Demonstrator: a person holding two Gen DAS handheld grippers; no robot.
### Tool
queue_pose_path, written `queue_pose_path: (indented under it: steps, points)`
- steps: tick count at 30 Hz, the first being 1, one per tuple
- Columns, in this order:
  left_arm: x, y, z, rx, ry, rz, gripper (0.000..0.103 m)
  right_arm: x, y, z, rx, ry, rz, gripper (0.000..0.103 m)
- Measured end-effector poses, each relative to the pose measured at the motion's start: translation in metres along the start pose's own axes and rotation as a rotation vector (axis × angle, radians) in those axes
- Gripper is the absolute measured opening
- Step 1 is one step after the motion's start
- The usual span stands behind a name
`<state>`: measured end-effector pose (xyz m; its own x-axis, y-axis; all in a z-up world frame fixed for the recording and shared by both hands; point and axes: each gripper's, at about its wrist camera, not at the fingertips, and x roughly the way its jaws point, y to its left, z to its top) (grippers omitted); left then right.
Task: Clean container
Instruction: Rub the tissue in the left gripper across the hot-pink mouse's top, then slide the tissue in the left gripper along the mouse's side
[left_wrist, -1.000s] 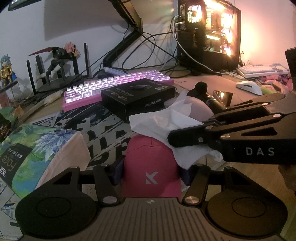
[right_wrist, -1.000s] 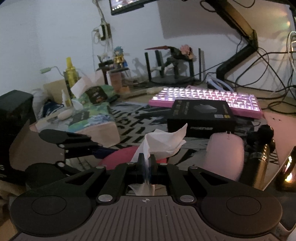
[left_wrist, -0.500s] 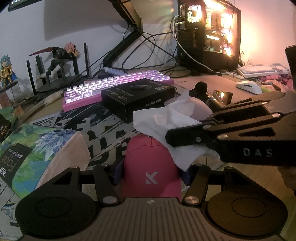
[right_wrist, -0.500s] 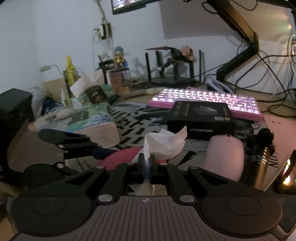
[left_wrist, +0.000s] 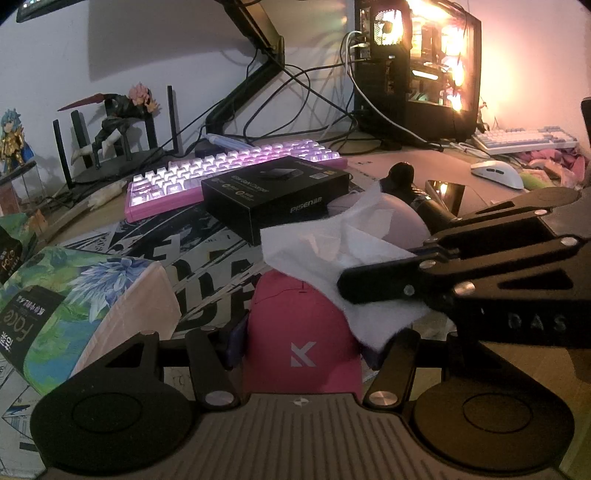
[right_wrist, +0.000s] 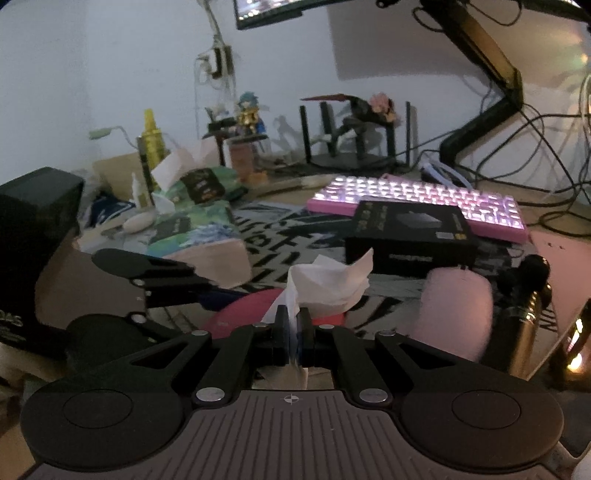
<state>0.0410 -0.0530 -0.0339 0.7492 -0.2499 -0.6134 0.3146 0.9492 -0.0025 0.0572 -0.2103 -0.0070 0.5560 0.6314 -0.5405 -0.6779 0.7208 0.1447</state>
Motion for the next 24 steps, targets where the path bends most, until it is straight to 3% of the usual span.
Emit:
queue_pose_path:
  steps: [12, 24]
  points:
    - [0.0, 0.0, 0.0, 0.003, 0.0, 0.002, 0.059, 0.014, -0.016, 0.0, 0.022, 0.011, -0.053, 0.005]
    - [0.0, -0.001, 0.0, 0.001, 0.0, 0.001, 0.059, 0.004, 0.005, 0.002, -0.013, -0.003, -0.012, 0.005]
